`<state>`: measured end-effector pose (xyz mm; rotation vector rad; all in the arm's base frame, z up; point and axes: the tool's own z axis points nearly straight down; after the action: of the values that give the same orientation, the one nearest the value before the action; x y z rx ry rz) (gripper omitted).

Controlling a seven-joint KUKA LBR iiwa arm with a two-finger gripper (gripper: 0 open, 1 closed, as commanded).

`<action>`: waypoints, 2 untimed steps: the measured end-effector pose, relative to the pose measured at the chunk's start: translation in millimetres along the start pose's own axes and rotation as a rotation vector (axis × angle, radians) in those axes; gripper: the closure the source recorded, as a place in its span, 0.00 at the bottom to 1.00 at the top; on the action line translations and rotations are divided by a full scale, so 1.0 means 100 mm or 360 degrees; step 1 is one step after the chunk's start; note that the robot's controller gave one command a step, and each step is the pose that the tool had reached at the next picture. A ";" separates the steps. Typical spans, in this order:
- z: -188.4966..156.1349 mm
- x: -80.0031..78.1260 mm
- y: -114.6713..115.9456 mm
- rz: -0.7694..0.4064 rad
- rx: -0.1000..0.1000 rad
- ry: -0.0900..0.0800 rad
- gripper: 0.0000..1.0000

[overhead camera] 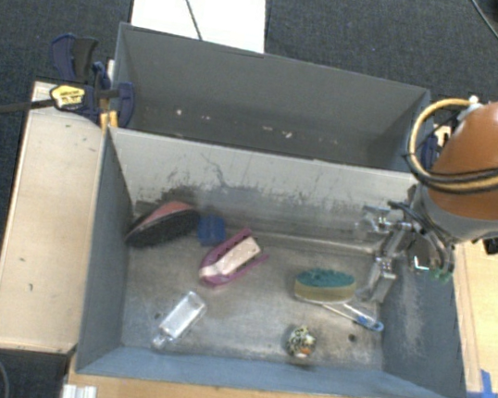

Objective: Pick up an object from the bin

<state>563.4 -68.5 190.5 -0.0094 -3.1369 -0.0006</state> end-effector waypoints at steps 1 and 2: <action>1.23 0.54 -0.11 0.0351 -0.0002 -0.0004 0.00; 1.20 0.52 -0.11 0.0341 0.0000 -0.0013 1.00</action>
Offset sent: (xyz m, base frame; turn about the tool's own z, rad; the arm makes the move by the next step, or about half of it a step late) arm -0.0533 -0.0107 -0.1205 0.2201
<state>510.9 -79.0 70.3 -0.3458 -3.1258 0.0003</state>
